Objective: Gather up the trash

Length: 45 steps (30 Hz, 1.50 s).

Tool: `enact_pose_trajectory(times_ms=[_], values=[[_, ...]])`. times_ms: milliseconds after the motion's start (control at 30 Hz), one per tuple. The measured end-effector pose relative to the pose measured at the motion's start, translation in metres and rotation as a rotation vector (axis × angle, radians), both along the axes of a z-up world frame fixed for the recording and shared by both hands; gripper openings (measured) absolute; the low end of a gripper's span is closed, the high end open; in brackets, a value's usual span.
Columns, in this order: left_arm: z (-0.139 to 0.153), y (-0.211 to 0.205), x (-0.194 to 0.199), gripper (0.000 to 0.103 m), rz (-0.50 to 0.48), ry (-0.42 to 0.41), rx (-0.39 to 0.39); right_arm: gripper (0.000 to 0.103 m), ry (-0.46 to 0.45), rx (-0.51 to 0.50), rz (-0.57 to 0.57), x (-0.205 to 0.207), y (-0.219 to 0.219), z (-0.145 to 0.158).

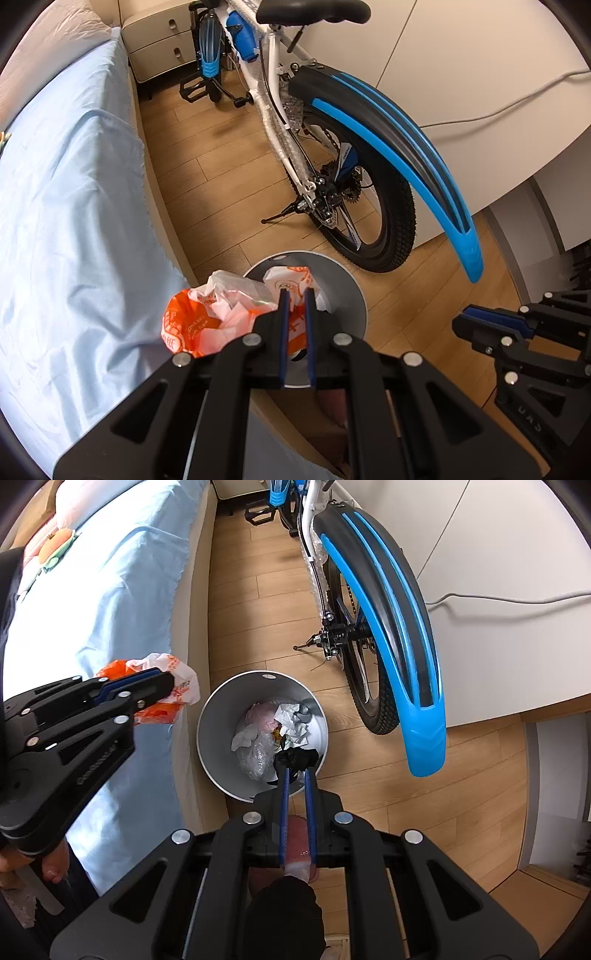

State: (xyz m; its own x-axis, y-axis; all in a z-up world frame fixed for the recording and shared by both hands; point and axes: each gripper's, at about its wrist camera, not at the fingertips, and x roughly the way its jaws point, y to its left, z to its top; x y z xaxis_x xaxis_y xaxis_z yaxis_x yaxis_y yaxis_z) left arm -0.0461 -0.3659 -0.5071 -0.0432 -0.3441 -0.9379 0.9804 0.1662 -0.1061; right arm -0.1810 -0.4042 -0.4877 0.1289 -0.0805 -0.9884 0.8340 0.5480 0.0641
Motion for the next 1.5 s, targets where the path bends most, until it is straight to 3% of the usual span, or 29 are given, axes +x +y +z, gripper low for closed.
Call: enact_pose_trajectory(times_ms=[133, 267, 900, 1033, 1100, 1200, 1267, 1500], values=[[-0.006, -0.006, -0.004, 0.014, -0.014, -0.025, 0.018, 0.008, 0.005, 0.006, -0.003, -0.001, 0.001, -0.003], [-0.006, -0.008, -0.003, 0.053, 0.001, -0.034, 0.023, 0.008, 0.007, 0.011, -0.005, -0.002, 0.001, -0.005], [0.006, 0.005, 0.016, 0.055, 0.084, -0.059, 0.055, 0.008, -0.037, -0.009, 0.056, 0.020, 0.002, 0.012], [0.028, 0.015, 0.028, 0.055, 0.121, -0.073, 0.054, 0.011, -0.057, -0.033, 0.106, 0.038, 0.006, 0.035], [0.044, 0.022, 0.035, 0.055, 0.143, -0.082, 0.052, 0.030, -0.067, -0.057, 0.136, 0.047, 0.008, 0.051], [0.070, 0.037, 0.050, 0.058, 0.187, -0.095, 0.048, 0.036, -0.089, -0.082, 0.195, 0.065, 0.013, 0.080], [0.091, 0.050, 0.063, 0.068, 0.233, -0.104, 0.035, 0.040, -0.107, -0.100, 0.243, 0.080, 0.019, 0.102], [0.169, 0.106, 0.112, 0.073, 0.433, -0.135, 0.006, 0.056, -0.187, -0.161, 0.459, 0.140, 0.053, 0.182]])
